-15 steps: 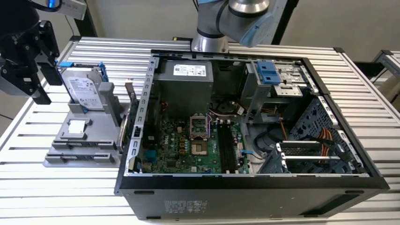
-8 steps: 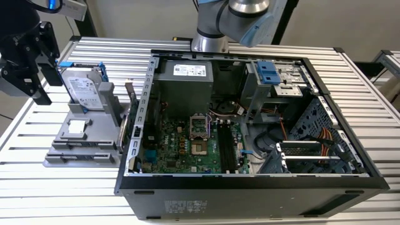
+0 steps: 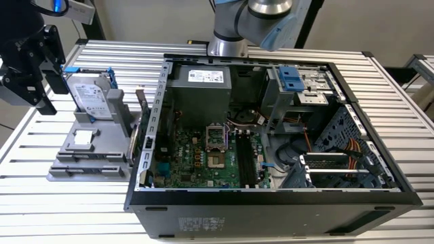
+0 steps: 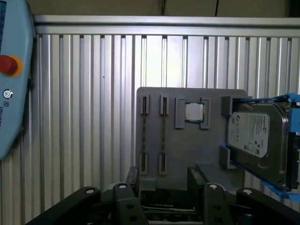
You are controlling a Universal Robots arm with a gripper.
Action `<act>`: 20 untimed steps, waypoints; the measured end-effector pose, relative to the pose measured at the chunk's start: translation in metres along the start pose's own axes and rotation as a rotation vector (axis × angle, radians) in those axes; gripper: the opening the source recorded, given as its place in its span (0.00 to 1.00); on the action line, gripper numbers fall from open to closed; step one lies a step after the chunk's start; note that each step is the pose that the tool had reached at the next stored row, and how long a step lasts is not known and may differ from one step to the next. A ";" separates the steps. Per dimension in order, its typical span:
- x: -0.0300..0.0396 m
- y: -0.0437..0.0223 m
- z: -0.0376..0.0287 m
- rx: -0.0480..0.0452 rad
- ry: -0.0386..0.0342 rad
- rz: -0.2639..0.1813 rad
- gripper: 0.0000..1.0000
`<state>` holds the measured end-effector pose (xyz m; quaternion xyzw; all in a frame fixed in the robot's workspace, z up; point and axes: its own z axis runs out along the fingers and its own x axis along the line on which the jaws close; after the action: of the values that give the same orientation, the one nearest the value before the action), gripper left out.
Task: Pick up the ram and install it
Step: 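Pick up the ram and move it above insertion slot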
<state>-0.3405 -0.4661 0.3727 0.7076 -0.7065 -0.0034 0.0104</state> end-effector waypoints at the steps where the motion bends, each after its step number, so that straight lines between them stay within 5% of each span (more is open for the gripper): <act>1: 0.0000 0.0000 0.0000 0.0000 0.0001 0.000 1.00; 20: -0.0001 -0.0002 0.0084 0.0000 0.0098 0.000 1.00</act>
<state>-0.3405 -0.4661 0.3643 0.7075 -0.7065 0.0001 0.0139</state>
